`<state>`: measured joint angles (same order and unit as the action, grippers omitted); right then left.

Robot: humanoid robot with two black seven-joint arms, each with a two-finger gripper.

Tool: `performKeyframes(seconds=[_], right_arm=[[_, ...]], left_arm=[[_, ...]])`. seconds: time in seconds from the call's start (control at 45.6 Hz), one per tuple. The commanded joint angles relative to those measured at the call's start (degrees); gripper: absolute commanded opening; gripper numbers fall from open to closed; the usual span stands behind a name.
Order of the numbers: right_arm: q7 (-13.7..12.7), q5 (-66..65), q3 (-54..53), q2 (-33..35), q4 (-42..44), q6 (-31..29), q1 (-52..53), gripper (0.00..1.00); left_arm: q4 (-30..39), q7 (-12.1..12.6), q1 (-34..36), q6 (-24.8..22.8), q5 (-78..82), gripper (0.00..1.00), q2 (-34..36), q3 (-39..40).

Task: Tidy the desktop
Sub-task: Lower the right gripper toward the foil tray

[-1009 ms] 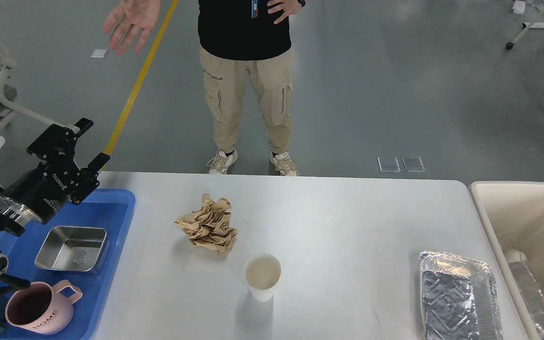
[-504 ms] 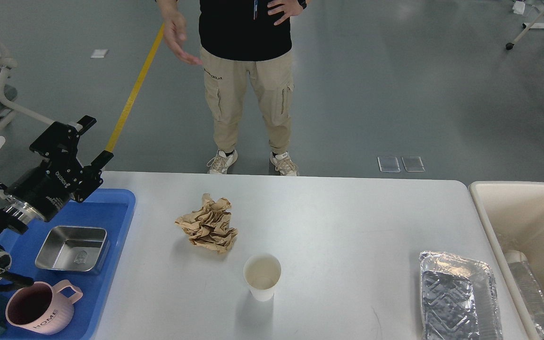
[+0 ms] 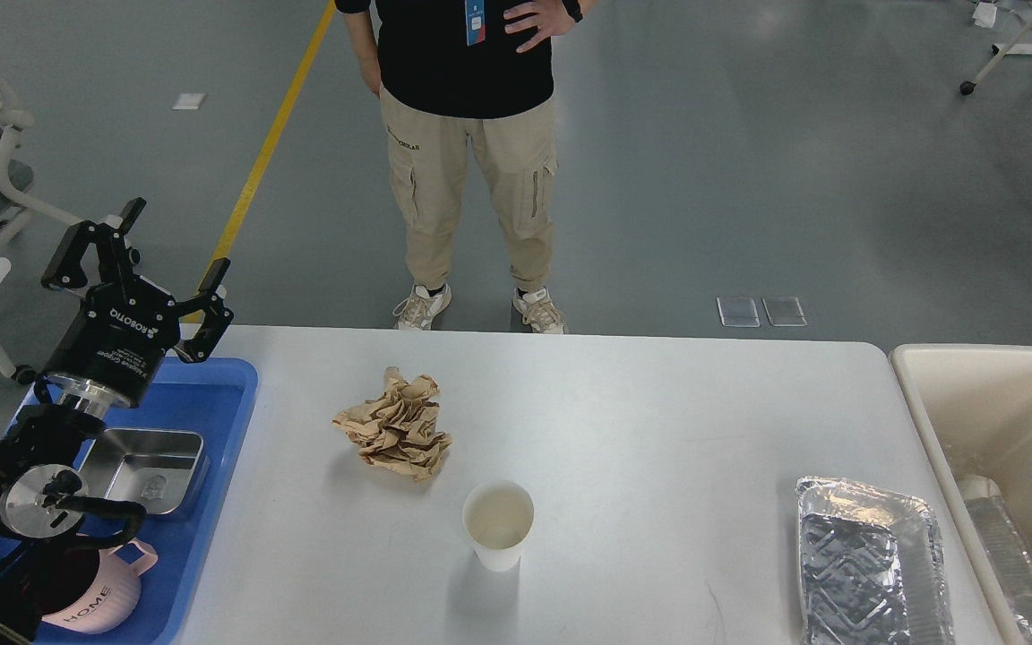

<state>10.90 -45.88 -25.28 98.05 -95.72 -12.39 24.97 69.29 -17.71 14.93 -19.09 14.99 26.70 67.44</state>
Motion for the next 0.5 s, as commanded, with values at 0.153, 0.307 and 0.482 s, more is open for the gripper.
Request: performKeyframes(seconds=[0.153, 0.307, 0.482], right_arm=[[0.0, -0.2, 1.0, 0.4, 0.0, -0.1, 0.0, 1.00], [-0.1, -0.3, 3.1, 0.3, 0.2, -0.1, 0.0, 1.00], [-0.1, -4.9, 6.1, -2.8, 0.4, -0.1, -0.1, 1.00]], left_arm=[[-0.1, 0.5, -1.0, 0.0, -0.3, 0.97, -0.6, -0.4], [0.0, 0.5, -1.7, -0.2, -0.1, 0.97, -0.2, -0.7], [0.2, 0.5, -1.7, -0.9, 0.0, 0.97, -0.2, -1.0]])
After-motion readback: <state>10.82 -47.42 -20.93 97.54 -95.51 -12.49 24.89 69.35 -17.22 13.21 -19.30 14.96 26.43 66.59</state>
